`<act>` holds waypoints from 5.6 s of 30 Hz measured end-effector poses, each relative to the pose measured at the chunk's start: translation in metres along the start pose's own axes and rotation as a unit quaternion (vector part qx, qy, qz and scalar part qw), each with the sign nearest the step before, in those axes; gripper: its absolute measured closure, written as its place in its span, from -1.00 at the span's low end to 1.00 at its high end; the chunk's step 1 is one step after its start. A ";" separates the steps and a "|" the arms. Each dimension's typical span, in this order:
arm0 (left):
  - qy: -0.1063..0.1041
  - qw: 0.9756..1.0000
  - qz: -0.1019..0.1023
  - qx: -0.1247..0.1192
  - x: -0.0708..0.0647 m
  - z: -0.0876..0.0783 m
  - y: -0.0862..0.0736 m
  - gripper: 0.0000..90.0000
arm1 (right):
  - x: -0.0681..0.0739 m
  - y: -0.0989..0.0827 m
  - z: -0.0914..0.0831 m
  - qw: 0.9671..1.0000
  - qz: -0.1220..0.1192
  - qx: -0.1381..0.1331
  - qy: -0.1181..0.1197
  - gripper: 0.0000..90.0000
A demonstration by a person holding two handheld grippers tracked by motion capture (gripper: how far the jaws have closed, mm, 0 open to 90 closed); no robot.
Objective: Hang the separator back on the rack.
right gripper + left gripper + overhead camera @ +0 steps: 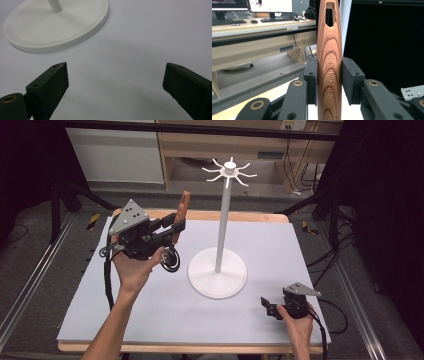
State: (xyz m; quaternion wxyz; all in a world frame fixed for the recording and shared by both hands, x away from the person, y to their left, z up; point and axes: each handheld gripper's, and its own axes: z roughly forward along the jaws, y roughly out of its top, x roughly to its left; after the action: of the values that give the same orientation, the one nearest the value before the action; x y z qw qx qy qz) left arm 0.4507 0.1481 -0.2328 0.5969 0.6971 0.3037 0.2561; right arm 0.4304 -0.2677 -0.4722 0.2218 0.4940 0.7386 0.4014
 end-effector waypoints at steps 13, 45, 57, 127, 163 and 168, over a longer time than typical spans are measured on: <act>-0.002 1.000 0.004 -0.017 -0.001 -0.003 0.013 0.50 | 0.001 0.000 0.000 1.000 0.002 0.000 0.001 -0.85; -0.016 1.000 0.019 -0.018 -0.014 0.019 0.035 0.49 | -0.001 0.000 0.000 1.000 0.006 0.000 0.002 -0.85; -0.018 1.000 0.020 -0.010 -0.015 0.029 0.037 0.49 | -0.001 0.000 0.000 1.000 0.009 0.001 0.002 -0.85; -0.012 1.000 0.019 -0.007 -0.011 0.039 0.020 0.19 | -0.002 0.000 0.002 1.000 0.011 0.004 0.003 -0.85; 0.013 0.995 -0.025 0.092 0.027 -0.020 -0.118 -0.13 | -0.010 -0.004 -0.001 1.000 0.020 0.003 -0.014 -0.87; 0.034 0.992 -0.045 0.114 0.040 -0.026 -0.152 -0.14 | -0.011 -0.005 -0.001 1.000 0.017 0.006 -0.015 -0.87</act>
State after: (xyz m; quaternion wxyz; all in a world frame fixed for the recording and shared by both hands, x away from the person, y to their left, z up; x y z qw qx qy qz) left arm 0.4416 0.2110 -0.3786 0.5137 0.7370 0.3824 0.2160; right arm 0.4313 -0.2796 -0.4764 0.2227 0.5139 0.7293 0.3930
